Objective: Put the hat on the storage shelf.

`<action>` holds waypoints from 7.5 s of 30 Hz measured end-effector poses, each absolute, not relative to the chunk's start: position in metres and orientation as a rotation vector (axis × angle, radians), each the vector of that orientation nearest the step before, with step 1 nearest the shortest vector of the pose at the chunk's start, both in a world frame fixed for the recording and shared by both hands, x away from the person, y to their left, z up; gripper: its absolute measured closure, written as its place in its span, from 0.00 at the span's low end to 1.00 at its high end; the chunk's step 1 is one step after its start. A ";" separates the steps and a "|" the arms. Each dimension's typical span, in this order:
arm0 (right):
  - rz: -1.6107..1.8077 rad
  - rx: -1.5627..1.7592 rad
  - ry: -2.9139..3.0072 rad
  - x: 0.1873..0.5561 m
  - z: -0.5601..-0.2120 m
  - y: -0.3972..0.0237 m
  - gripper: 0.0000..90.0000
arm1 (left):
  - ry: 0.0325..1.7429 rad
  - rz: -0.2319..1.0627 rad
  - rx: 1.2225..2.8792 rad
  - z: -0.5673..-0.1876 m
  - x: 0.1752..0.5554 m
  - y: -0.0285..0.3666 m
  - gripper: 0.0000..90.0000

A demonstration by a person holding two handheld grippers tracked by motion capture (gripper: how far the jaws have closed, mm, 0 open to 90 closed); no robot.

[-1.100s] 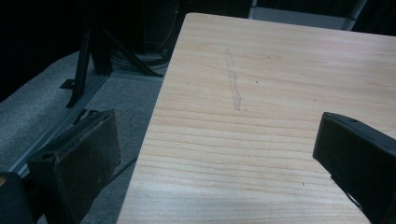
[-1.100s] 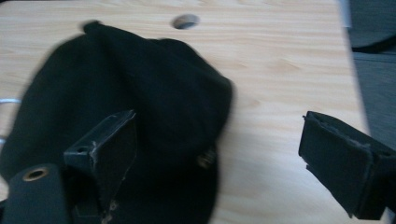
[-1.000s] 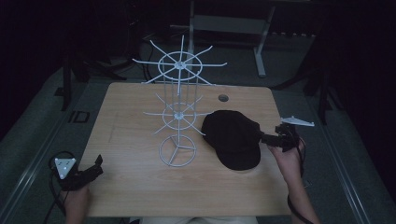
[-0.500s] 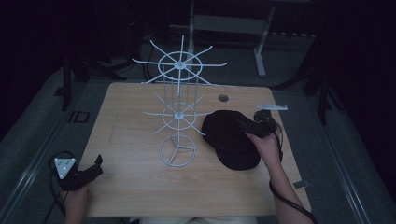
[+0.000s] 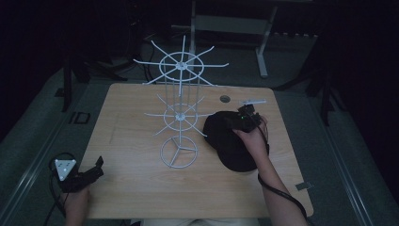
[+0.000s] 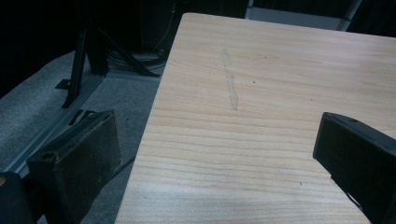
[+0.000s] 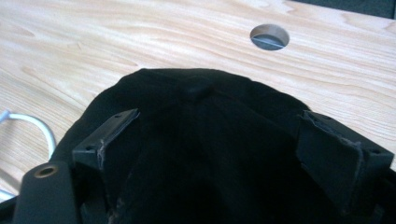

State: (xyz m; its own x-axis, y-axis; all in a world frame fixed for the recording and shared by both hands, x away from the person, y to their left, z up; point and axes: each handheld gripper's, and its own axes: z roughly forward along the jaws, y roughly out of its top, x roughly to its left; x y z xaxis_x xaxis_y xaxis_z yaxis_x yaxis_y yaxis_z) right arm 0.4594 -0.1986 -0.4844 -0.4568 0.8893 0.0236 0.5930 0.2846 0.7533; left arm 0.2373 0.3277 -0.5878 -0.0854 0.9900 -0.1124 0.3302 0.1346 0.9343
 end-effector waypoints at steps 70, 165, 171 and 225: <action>1.344 1.071 1.879 0.355 -0.381 -0.284 0.93 | 1.573 0.995 1.328 -0.588 0.238 0.326 0.02; 1.696 0.550 1.879 0.244 -0.327 -0.237 0.46 | 1.569 0.992 1.328 -0.588 0.238 0.326 0.02; 1.634 0.657 1.887 0.254 -0.350 -0.258 0.44 | 1.570 0.996 1.332 -0.588 0.238 0.326 0.02; 1.071 1.279 1.969 0.320 -0.564 -0.364 0.15 | 1.576 0.988 1.324 -0.588 0.238 0.326 0.02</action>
State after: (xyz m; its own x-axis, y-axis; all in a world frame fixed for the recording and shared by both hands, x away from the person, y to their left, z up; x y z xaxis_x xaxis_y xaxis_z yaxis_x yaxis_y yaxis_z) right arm 0.3200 -0.3637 -0.5640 -0.3930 0.9192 -0.0257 0.4777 0.2280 0.8484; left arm 0.2379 0.3265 -0.5876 -0.0975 0.9894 -0.1076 0.3341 0.1344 0.9329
